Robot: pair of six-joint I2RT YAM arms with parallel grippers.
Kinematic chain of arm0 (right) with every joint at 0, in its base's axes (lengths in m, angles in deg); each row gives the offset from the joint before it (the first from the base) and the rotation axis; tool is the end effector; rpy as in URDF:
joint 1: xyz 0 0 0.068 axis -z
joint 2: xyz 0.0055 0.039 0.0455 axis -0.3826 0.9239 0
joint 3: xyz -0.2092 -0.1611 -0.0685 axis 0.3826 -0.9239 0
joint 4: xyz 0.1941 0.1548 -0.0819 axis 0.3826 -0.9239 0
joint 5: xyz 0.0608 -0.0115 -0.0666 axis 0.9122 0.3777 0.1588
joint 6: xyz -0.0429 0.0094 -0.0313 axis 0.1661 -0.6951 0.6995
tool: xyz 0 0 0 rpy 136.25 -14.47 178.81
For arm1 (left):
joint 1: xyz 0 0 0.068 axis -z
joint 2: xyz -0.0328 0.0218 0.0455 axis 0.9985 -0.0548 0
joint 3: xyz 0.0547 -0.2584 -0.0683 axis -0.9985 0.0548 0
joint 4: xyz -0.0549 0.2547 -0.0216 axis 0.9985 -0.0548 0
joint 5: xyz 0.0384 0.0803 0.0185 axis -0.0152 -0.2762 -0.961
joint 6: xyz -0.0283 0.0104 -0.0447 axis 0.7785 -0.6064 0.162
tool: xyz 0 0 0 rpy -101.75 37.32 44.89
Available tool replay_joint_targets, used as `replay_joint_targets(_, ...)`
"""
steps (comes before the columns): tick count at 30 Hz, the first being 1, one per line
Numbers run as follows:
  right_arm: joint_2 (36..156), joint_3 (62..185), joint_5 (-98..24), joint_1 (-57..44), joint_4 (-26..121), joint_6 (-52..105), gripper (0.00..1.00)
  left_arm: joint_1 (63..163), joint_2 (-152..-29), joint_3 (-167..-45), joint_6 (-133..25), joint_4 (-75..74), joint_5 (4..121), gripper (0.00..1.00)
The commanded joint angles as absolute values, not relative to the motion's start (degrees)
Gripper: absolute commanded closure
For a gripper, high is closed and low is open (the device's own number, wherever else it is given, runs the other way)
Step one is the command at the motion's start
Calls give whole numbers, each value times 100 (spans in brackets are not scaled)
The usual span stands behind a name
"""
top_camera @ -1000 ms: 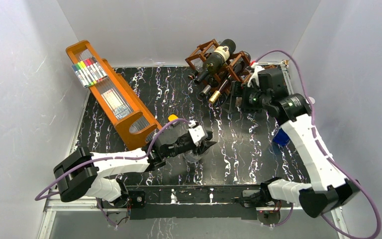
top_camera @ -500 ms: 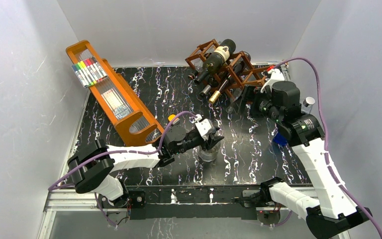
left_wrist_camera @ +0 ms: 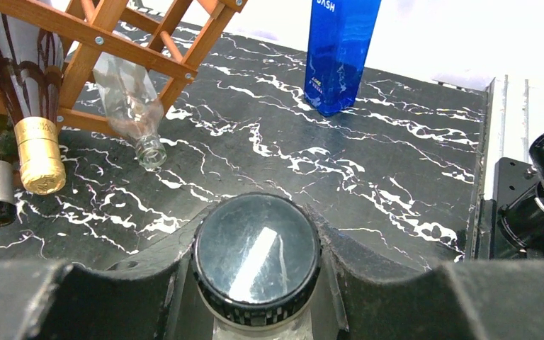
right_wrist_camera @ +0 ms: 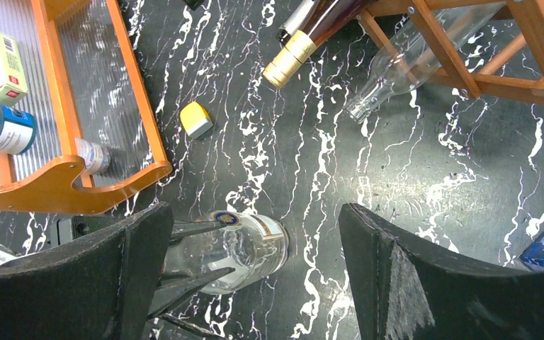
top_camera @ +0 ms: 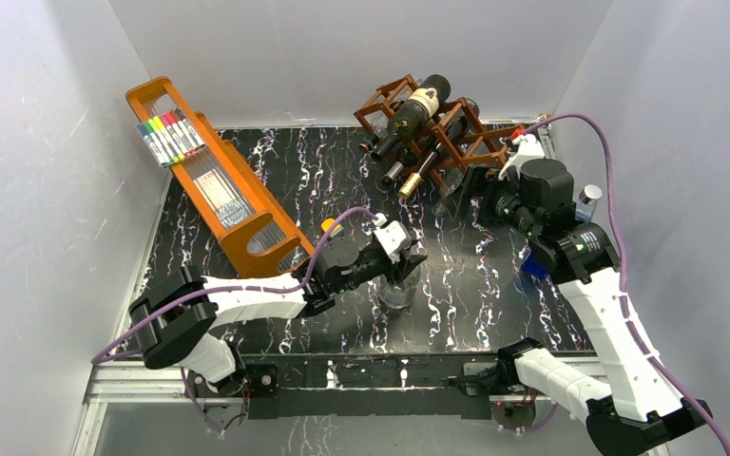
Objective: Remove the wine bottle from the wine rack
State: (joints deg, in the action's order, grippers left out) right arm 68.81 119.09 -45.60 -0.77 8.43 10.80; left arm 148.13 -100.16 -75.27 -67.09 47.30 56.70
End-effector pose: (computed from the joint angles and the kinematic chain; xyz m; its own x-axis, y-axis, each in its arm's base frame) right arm 0.1663 0.0710 0.4163 -0.4672 0.2157 -0.8574 -0.2226 0.9099 0.3502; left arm 0.1550 -0.2861 0.2633 0.0823 -0.0825 -0.9932 0.8951 0.4442 0.0373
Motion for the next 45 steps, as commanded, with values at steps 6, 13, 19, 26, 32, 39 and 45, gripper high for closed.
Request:
replay_joint_targets(6, 6821, 11842, -4485, -78, 1094, 1207, 2, 14847, -9845, -8033, -6687, 4502, 5235, 64)
replay_joint_targets(13, 6836, 11768, -4449, -73, 1054, 1266, 2, 14847, -9715, -8066, -6704, 4270, 5017, 42)
replay_joint_targets(19, 6936, 11648, -4163, -75, 1045, 1485, 2, 14847, -9477, -8073, -6737, 3984, 5251, 4)
replay_joint_targets(26, 6945, 11518, -3336, -79, 1314, 1819, 2, 14847, -8559, -8188, -6703, 2938, 5814, 2)
replay_joint_targets(32, 7300, 11718, -2436, -96, 1421, 1985, 2, 14841, -7613, -8759, -6855, 1265, 5809, 2)
replay_joint_targets(39, 7586, 11812, -2506, -612, 1527, 1984, 2, 14838, -6754, -8999, -6804, 335, 4281, 2)
replay_joint_targets(45, 7785, 11968, -3338, -1495, 1454, 1967, 2, 14838, -6228, -8600, -6712, 738, 3615, 2)
